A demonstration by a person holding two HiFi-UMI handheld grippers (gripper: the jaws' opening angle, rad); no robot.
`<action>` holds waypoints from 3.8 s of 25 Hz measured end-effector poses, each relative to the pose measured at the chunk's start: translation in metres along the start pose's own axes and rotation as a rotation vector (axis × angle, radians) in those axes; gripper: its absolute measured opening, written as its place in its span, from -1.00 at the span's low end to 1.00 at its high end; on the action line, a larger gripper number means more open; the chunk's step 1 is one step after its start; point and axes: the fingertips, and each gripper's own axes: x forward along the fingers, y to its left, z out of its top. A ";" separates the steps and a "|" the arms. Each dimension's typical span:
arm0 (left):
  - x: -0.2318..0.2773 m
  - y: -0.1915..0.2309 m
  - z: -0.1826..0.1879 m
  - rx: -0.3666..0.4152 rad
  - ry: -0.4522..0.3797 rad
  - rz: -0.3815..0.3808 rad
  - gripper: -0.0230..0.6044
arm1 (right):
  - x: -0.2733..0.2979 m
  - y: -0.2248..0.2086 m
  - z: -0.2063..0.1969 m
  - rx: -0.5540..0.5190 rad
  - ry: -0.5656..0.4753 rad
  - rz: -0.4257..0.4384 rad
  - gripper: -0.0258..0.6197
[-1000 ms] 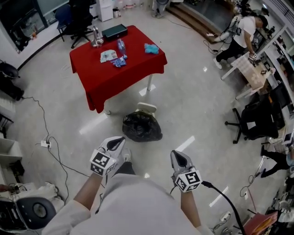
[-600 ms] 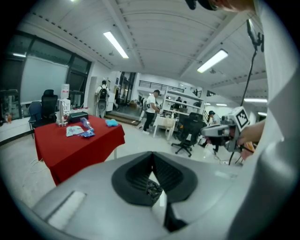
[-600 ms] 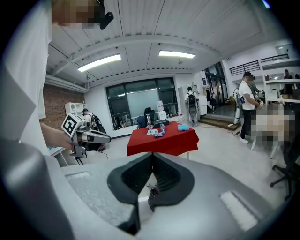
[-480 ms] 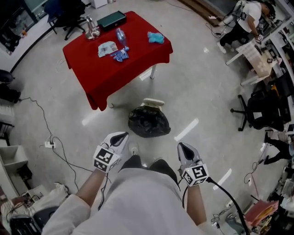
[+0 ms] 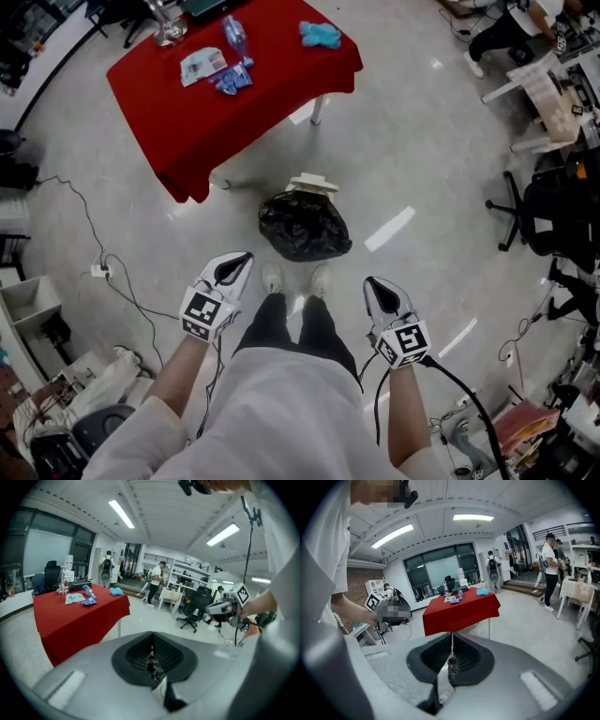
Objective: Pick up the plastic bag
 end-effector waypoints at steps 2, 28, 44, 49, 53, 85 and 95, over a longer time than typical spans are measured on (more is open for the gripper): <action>0.020 0.007 -0.017 -0.012 0.027 0.008 -0.91 | 0.017 -0.016 -0.016 -0.002 0.031 0.011 -0.89; 0.270 0.181 -0.394 -0.323 0.430 0.009 -0.38 | 0.249 -0.203 -0.368 0.090 0.440 0.048 -0.68; 0.346 0.194 -0.468 -0.607 0.447 -0.109 -0.32 | 0.322 -0.228 -0.472 0.173 0.566 0.117 -0.75; 0.322 0.187 -0.451 -0.566 0.433 -0.025 -0.91 | 0.306 -0.212 -0.448 0.149 0.558 0.129 -0.91; 0.300 0.175 -0.425 -0.514 0.436 -0.030 -0.91 | 0.289 -0.211 -0.419 0.164 0.525 0.109 -0.91; 0.016 0.066 -0.074 -0.256 0.151 -0.097 -0.91 | 0.067 -0.038 -0.094 0.260 0.158 -0.031 -0.92; -0.055 0.044 -0.027 -0.190 0.045 -0.120 -0.91 | 0.001 0.006 -0.051 0.240 0.005 -0.087 -0.92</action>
